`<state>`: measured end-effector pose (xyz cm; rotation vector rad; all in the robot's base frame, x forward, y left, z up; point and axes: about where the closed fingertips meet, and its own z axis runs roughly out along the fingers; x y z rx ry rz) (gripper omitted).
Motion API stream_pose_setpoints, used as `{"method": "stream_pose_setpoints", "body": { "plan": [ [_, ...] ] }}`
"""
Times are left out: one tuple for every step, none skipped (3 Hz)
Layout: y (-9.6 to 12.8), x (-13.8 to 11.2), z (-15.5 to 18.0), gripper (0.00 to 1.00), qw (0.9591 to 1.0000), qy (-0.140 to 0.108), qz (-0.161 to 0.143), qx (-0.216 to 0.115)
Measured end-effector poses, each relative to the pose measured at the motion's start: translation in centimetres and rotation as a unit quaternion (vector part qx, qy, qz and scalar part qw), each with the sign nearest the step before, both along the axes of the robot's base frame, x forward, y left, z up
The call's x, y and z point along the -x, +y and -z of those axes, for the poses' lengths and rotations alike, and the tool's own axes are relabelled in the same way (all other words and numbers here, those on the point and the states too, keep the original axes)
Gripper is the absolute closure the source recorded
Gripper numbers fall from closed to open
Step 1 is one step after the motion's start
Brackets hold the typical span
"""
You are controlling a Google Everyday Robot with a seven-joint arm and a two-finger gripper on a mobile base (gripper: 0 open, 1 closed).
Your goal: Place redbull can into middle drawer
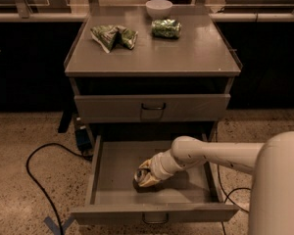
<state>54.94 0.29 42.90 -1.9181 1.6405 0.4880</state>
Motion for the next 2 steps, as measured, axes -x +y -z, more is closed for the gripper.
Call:
{"method": "stream_pose_setpoints", "body": {
  "plan": [
    [0.95, -1.69, 1.83, 1.00, 0.9999, 0.003, 0.014, -0.003],
    [0.90, -2.47, 2.46, 1.00, 0.9996, 0.002, 0.028, -0.004]
  ]
}}
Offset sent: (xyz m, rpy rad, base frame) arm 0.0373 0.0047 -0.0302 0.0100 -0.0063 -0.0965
